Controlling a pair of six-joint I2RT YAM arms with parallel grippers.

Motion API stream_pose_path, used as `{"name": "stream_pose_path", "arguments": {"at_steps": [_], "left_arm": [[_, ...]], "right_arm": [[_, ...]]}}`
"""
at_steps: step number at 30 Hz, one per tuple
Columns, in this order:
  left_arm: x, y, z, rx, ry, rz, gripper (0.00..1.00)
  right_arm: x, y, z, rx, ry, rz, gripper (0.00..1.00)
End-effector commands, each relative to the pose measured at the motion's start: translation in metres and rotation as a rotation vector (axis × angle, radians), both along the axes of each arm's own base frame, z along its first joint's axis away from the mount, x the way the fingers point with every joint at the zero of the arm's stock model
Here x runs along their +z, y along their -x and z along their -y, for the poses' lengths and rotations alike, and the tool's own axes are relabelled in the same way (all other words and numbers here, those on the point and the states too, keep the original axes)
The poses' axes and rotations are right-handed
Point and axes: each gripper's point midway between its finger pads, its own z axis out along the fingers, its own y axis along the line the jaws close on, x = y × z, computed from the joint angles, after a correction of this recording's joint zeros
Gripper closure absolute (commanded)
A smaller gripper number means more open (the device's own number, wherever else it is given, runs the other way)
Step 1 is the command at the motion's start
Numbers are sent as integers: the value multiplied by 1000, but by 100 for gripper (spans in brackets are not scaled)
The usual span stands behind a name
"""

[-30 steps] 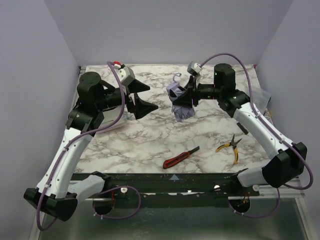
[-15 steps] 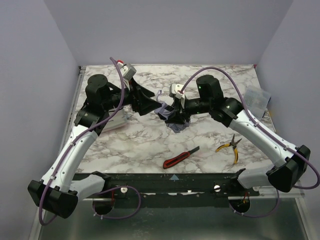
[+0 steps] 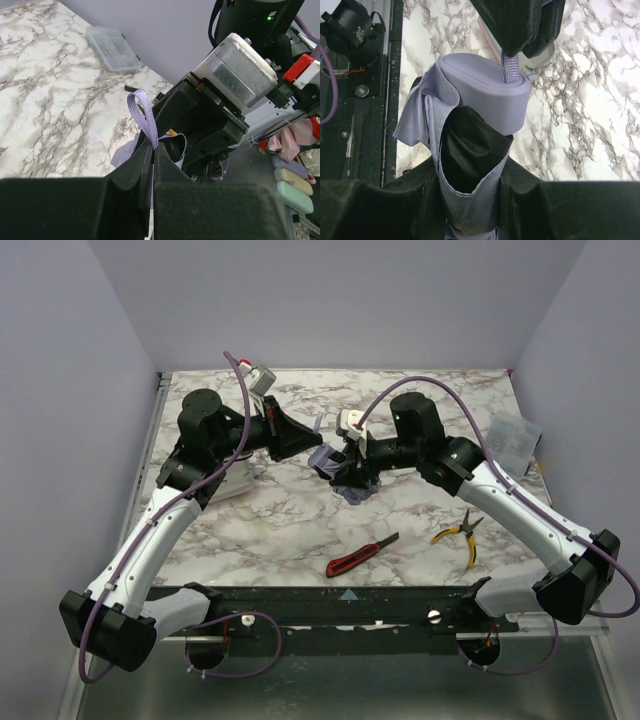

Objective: Open the umbrella

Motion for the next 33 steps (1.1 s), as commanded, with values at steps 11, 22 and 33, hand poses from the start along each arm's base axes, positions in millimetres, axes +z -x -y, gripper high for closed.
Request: {"name": "stream_pose_path", "arguments": {"at_steps": [11,22,33], "left_arm": [[50,-19,-39,124,10,146,100],[91,-27,-63,193,11,251,100],[109,1,-56,66,28,350,100]], "right_arm": [[-7,8,4,-30,-22,-20,100],[-38,13,14,-41,47,-64,100],[-74,23,23,-29,160,-167,100]]}}
